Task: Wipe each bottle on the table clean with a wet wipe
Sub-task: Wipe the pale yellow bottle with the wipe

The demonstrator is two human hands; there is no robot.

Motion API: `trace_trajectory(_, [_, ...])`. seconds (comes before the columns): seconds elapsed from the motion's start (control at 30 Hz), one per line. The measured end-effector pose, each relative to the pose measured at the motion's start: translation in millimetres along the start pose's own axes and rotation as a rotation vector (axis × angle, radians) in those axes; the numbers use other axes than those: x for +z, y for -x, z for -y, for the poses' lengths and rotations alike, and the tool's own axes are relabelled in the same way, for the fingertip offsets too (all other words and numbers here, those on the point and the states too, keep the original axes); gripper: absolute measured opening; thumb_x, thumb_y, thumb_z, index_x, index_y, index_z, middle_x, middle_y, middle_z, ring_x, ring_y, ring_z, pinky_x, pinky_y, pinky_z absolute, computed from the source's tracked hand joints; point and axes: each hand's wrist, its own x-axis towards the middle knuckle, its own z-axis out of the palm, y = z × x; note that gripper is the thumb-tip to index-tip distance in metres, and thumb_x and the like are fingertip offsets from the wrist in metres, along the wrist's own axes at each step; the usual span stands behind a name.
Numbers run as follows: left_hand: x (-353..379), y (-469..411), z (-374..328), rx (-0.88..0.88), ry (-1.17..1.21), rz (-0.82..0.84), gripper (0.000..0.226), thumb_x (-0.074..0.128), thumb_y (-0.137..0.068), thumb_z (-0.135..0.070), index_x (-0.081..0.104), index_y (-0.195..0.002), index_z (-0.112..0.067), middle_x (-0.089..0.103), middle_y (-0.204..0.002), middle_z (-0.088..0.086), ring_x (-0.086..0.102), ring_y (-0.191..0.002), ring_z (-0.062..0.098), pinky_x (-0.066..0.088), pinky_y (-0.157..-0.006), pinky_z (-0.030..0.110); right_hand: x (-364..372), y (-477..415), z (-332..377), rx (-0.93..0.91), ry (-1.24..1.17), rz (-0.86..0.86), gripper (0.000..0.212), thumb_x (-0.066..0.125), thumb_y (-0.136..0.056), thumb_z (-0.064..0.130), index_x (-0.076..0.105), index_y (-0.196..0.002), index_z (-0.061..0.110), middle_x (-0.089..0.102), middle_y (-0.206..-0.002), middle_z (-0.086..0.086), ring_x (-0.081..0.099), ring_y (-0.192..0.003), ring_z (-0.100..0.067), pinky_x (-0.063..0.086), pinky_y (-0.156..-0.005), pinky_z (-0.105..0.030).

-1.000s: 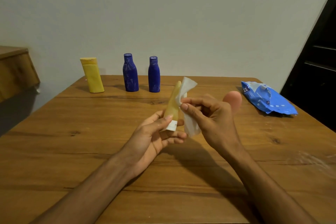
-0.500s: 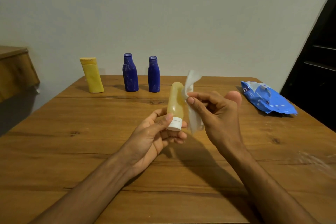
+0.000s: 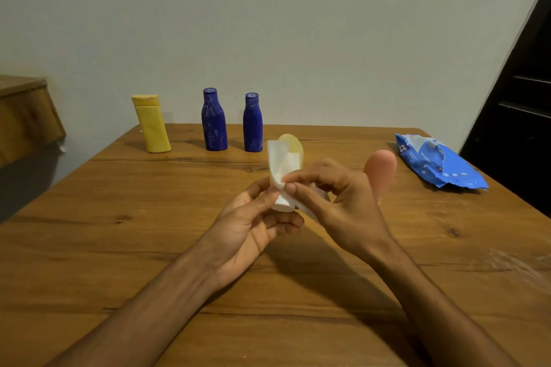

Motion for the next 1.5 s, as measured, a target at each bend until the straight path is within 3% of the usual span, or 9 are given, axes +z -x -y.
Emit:
trace_trajectory(0.1, [0,0,0,0.013,-0.048,-0.004,0.038,0.057,-0.085,-0.015,0.059,-0.122,-0.010,0.069,-0.098,0.018,0.065,-0.073,0.023,0.057,-0.068,0.032,2,1,-1,-0.066,0.059,0.012,0.016,0.068,-0.085,0.019,0.071,-0.101,0.019,0.065,-0.098,0.007,0.060,-0.095,-0.010,0.053,-0.075,-0.025])
trace_trajectory(0.27, [-1,1,2,0.016,-0.193,0.014,0.045,0.061,-0.084,-0.023,0.057,-0.126,-0.008,0.068,-0.103,0.022,0.065,-0.074,0.021,0.057,-0.072,0.030,2,0,-3,-0.073,0.110,-0.131,0.017,0.067,-0.085,0.017,0.071,-0.102,0.016,0.065,-0.100,0.005,0.060,-0.095,-0.005,0.051,-0.074,-0.017])
trace_trajectory(0.4, [-1,1,2,0.039,-0.279,0.002,0.048,0.064,-0.080,-0.022,0.055,-0.127,-0.014,0.071,-0.098,0.020,0.066,-0.072,0.021,0.056,-0.072,0.031,-1,-1,0,-0.089,0.103,-0.009,0.016,0.067,-0.086,0.020,0.072,-0.101,0.018,0.063,-0.098,0.005,0.059,-0.095,-0.008,0.054,-0.073,-0.025])
trace_trajectory(0.57, [2,2,3,0.069,-0.416,0.061,0.048,0.061,-0.085,-0.020,0.052,-0.132,-0.011,0.071,-0.097,0.018,0.066,-0.069,0.020,0.056,-0.071,0.030,-5,-6,2,-0.177,0.217,-0.157,0.020,0.061,-0.086,0.025,0.070,-0.102,0.016,0.061,-0.098,0.003,0.058,-0.093,-0.007,0.053,-0.075,-0.024])
trace_trajectory(0.73, [1,2,5,0.101,-0.345,0.012,0.051,0.071,-0.081,-0.027,0.055,-0.128,-0.015,0.072,-0.096,0.018,0.066,-0.067,0.021,0.057,-0.065,0.032,-7,-6,6,-0.161,0.163,0.057,0.016,0.067,-0.086,0.022,0.073,-0.100,0.018,0.060,-0.097,0.006,0.058,-0.096,-0.007,0.052,-0.075,-0.021])
trace_trajectory(0.93, [4,4,7,0.106,-0.314,-0.002,0.047,0.065,-0.077,-0.026,0.059,-0.117,-0.002,0.072,-0.090,0.018,0.064,-0.062,0.021,0.056,-0.061,0.031,-22,-9,13,-0.082,0.149,0.185,0.014,0.070,-0.083,0.022,0.075,-0.096,0.021,0.062,-0.091,0.013,0.058,-0.091,-0.003,0.050,-0.074,-0.019])
trace_trajectory(1.1, [-1,1,2,0.069,-0.363,0.033,0.052,0.073,-0.078,-0.027,0.057,-0.126,-0.013,0.071,-0.095,0.017,0.064,-0.066,0.020,0.057,-0.065,0.031,-15,-7,10,-0.153,0.197,0.057,0.015,0.071,-0.082,0.021,0.075,-0.097,0.018,0.065,-0.092,0.007,0.061,-0.088,-0.005,0.053,-0.072,-0.022])
trace_trajectory(1.27, [-1,2,3,0.031,-0.330,0.072,0.065,0.071,-0.078,-0.023,0.046,-0.137,-0.009,0.070,-0.095,0.020,0.065,-0.070,0.021,0.057,-0.068,0.031,-13,-11,1,-0.168,0.258,-0.214,0.016,0.072,-0.082,0.012,0.073,-0.098,0.011,0.068,-0.095,0.002,0.059,-0.086,0.002,0.039,-0.074,-0.001])
trace_trajectory(1.5, [2,3,4,0.027,-0.375,0.100,0.059,0.071,-0.081,-0.022,0.046,-0.134,-0.022,0.069,-0.109,0.024,0.064,-0.081,0.026,0.055,-0.078,0.038,-7,-8,1,-0.194,0.175,-0.101,0.019,0.069,-0.084,0.019,0.074,-0.101,0.013,0.066,-0.097,0.002,0.059,-0.092,-0.006,0.047,-0.071,-0.011])
